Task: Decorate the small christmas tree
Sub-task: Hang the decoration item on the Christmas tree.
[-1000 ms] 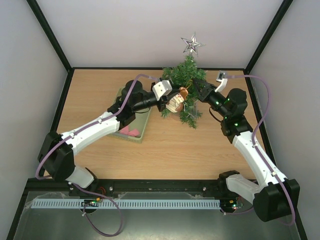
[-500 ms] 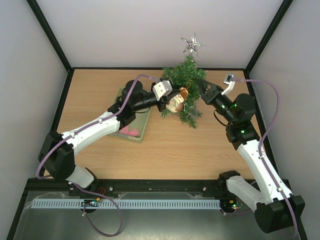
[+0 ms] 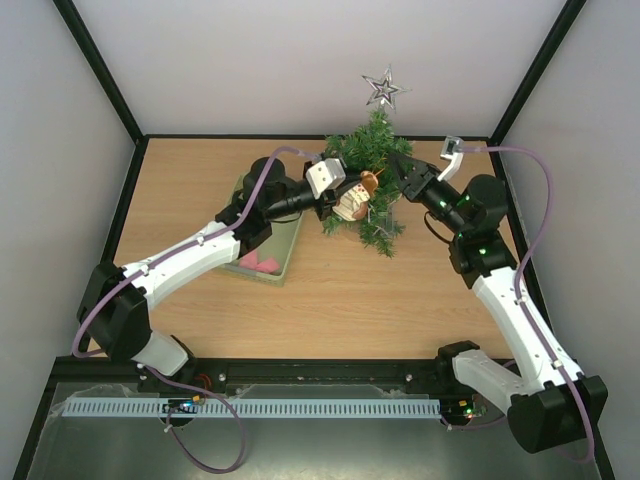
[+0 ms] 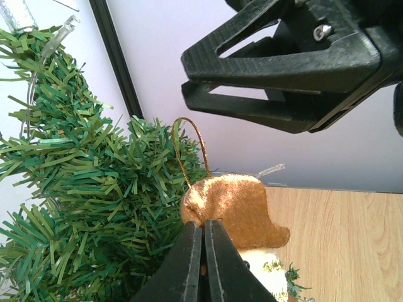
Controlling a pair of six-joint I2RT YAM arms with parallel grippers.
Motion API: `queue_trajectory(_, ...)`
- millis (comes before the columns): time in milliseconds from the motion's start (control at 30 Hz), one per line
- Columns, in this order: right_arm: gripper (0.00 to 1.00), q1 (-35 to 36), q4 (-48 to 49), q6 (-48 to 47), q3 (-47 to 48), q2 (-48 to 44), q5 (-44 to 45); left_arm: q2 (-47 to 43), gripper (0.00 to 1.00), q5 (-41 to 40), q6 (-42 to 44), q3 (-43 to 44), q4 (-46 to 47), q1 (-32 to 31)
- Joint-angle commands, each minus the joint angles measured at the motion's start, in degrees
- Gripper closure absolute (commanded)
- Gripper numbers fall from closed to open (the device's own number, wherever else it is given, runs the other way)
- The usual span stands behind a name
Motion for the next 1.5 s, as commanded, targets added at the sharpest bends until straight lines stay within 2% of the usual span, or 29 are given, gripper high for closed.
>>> queue_trajectory(0,0.76,-0.03,-0.20,-1.26,2.96,2.01,-2.34,0.58,0.98,0.62,0.87,1.75,1.99,0.28)
queue_trajectory(267,0.77,0.00,-1.38,-2.38,3.08,2.74,-2.75,0.70,0.98,0.11,0.96,1.66,1.93,0.28)
queue_trajectory(433,0.90,0.04,-1.12,-2.66,3.18,3.51,-3.38,0.60,0.98,-0.06,1.01,1.58,1.90,0.28)
queue_trajectory(633,0.98,0.00,-0.76,-2.89,3.71,4.44,-3.69,0.58,0.98,-0.28,0.89,1.31,1.81,0.28)
queue_trajectory(1467,0.98,0.08,1.14,-6.66,2.59,5.99,-1.12,1.70,0.98,-3.11,-1.21,1.97,-0.18,0.63)
